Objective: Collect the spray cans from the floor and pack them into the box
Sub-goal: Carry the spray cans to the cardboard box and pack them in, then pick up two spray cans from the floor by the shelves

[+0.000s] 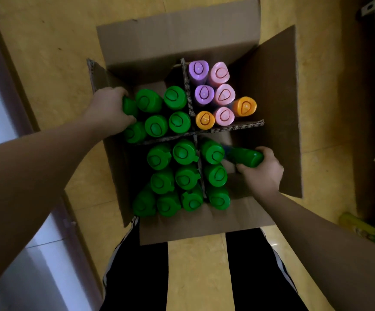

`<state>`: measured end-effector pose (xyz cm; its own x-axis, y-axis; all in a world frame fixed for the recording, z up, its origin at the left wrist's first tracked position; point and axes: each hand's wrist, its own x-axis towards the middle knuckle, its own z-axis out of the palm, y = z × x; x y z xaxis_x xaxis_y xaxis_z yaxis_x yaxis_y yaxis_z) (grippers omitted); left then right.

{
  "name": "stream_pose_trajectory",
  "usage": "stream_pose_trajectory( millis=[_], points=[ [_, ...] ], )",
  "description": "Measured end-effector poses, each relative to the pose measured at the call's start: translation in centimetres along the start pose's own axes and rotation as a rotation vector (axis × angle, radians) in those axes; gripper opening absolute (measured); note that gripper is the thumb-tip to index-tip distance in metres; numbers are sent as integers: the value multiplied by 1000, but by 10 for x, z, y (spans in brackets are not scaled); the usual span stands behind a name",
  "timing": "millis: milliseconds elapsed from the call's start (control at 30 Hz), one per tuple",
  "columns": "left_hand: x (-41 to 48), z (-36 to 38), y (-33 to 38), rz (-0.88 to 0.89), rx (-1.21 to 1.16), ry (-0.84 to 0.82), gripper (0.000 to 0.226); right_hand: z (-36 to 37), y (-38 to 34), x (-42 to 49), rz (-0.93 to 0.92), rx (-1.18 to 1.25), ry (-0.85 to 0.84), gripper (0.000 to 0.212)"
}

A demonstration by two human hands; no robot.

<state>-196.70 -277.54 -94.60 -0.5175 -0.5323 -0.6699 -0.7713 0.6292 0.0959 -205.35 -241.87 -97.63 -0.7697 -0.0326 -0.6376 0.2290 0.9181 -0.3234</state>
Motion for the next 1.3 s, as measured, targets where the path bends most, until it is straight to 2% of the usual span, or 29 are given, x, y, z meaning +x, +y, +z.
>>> stream_pose_trajectory(
  millis=[267,600,833,1067,1300],
  points=[
    [17,12,-4,-62,-51,-118,71,17,-19,15,-85,29,-20,71],
    [20,25,-3,-71,-121,-57,68,24,-33,21,-103,64,-24,70],
    [22,14,2,-44,-102,-80,55,18,-33,21,-241,48,-113,68],
    [23,29,3,-47,-163,-8,89,17,-33,17,-176,-30,-224,94],
    [11,37,5,-35,-162,85,91,14,-38,18,-170,-71,-214,99]
  ],
)
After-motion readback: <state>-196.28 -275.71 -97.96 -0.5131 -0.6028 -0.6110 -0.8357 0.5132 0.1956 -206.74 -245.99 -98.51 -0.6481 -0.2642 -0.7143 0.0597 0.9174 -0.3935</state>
